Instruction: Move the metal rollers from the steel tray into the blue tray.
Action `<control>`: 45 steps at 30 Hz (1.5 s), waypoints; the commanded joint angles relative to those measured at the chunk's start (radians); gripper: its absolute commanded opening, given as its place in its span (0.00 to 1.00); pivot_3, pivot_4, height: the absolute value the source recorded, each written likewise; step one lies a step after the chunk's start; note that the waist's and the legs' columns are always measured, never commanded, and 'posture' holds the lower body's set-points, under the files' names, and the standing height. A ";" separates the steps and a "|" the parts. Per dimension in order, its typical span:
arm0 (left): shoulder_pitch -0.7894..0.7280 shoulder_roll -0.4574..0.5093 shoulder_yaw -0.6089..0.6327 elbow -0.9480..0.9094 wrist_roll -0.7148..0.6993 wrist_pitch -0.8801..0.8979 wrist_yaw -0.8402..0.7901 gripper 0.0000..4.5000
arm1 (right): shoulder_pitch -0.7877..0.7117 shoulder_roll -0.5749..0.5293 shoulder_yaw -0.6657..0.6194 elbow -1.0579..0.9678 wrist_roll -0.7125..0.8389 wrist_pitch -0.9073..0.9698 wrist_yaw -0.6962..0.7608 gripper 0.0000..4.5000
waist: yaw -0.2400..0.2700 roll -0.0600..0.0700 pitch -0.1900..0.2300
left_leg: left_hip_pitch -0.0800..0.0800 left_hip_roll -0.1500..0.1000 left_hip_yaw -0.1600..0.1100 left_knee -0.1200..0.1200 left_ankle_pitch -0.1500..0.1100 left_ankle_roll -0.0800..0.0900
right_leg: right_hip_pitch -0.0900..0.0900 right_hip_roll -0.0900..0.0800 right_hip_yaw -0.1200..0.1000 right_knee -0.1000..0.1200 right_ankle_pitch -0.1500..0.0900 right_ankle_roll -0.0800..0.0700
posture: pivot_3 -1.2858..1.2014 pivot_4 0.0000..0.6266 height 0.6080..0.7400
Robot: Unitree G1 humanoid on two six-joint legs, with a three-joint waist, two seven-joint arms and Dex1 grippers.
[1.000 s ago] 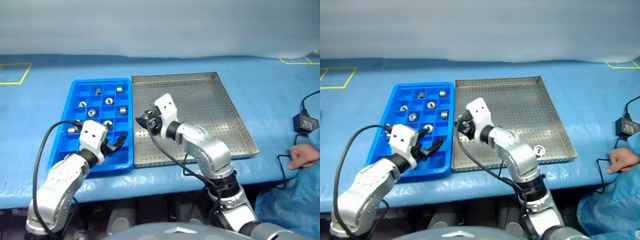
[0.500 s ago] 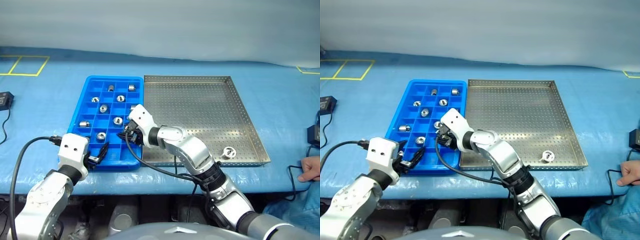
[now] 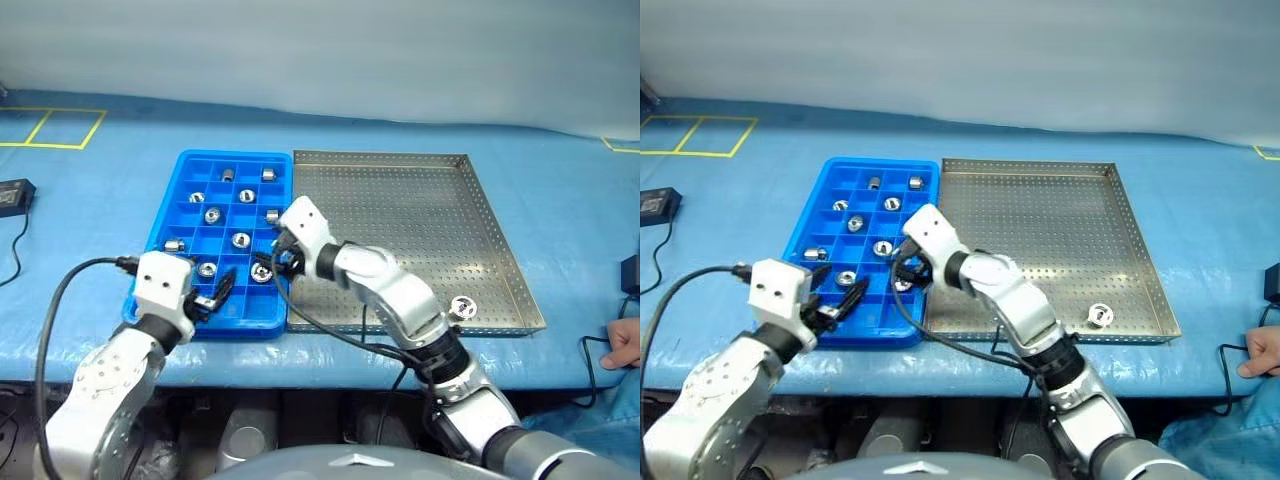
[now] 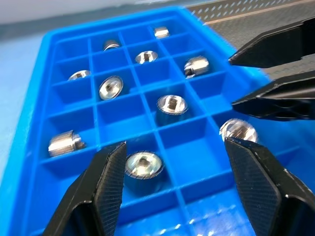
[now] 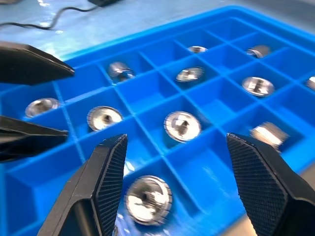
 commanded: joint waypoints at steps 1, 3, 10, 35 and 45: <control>-0.086 -0.024 -0.079 0.053 -0.013 -0.031 -0.026 0.77 | 0.029 -0.089 -0.099 -0.122 -0.009 0.104 -0.028 0.75 | -0.006 0.000 0.000 | 0.000 0.000 0.000 0.000 0.000 0.000 | 0.000 0.000 0.000 0.000 0.000 0.000 | 0.60 0.24 1.00; -0.137 -0.041 -0.124 0.090 -0.022 -0.043 -0.045 0.77 | 0.053 -0.153 -0.153 -0.184 -0.018 0.204 -0.054 0.75 | -0.010 0.000 0.000 | 0.000 -0.001 0.001 0.000 0.000 0.000 | 0.000 0.000 0.000 0.000 0.000 0.000 | 0.58 0.24 1.00; -0.238 -0.073 -0.226 0.205 -0.015 -0.089 -0.100 0.77 | 0.147 -0.318 -0.297 -0.366 -0.024 0.449 -0.099 0.75 | -0.070 0.000 0.000 | -0.002 -0.001 0.001 -0.001 0.000 0.001 | -0.002 0.002 0.001 0.000 0.002 -0.005 | 0.53 0.24 1.00; -0.271 -0.065 -0.285 0.292 -0.001 -0.131 -0.142 0.77 | 0.355 -0.316 -0.399 -0.395 -0.057 0.637 -0.243 0.66 | -0.135 0.000 0.000 | 0.000 -0.002 0.004 0.002 0.000 0.001 | -0.001 0.003 0.006 0.001 0.001 0.002 | 0.50 0.24 1.00; -0.259 -0.050 -0.260 0.276 -0.001 -0.127 -0.133 0.77 | 0.343 -0.305 -0.385 -0.392 -0.045 0.612 -0.238 0.37 | -0.135 0.000 0.000 | 0.000 -0.002 0.004 0.002 0.000 0.001 | -0.001 0.003 0.006 0.001 0.001 0.003 | 0.50 0.24 1.00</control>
